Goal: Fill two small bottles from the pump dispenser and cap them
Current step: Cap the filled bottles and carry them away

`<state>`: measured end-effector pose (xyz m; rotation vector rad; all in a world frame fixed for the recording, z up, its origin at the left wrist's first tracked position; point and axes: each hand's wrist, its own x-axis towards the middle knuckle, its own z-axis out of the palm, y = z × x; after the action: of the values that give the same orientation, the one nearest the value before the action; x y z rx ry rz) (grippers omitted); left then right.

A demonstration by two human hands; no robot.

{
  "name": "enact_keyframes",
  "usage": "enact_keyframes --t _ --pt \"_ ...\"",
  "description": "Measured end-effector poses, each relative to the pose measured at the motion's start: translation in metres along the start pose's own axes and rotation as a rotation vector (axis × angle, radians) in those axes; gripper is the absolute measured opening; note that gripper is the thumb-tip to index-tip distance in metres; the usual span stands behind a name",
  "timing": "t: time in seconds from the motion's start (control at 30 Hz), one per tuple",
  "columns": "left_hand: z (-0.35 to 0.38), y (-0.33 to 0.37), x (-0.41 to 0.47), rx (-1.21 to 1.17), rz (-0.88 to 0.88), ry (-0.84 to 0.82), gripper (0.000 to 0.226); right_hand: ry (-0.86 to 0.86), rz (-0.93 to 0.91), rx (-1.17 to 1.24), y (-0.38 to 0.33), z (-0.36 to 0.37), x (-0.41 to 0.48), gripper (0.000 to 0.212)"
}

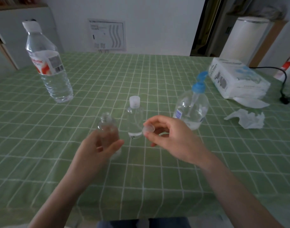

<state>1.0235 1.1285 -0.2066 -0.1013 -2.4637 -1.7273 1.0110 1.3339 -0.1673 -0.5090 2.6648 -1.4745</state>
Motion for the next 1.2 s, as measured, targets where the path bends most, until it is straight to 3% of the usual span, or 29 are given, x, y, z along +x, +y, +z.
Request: enact_keyframes --t 0.2,0.37,0.6,0.87,1.2 --pt "0.009 0.007 -0.028 -0.082 -0.025 -0.035 0.039 -0.034 -0.064 0.059 -0.016 0.001 -0.006 0.031" --pt "0.014 0.011 -0.029 -0.071 0.021 -0.051 0.035 0.012 -0.123 0.081 -0.023 -0.002 -0.007 0.02" --pt "0.019 0.016 -0.029 -0.049 0.024 -0.089 0.041 -0.032 -0.215 -0.006 -0.032 -0.008 -0.007 0.037" --pt "0.015 0.021 -0.03 0.036 0.015 -0.099 0.042 -0.043 -0.236 0.162 -0.039 -0.01 0.0 0.023" --pt "0.011 0.026 -0.029 0.103 0.013 -0.162 0.045 -0.095 -0.265 0.131 -0.044 -0.014 0.003 0.033"
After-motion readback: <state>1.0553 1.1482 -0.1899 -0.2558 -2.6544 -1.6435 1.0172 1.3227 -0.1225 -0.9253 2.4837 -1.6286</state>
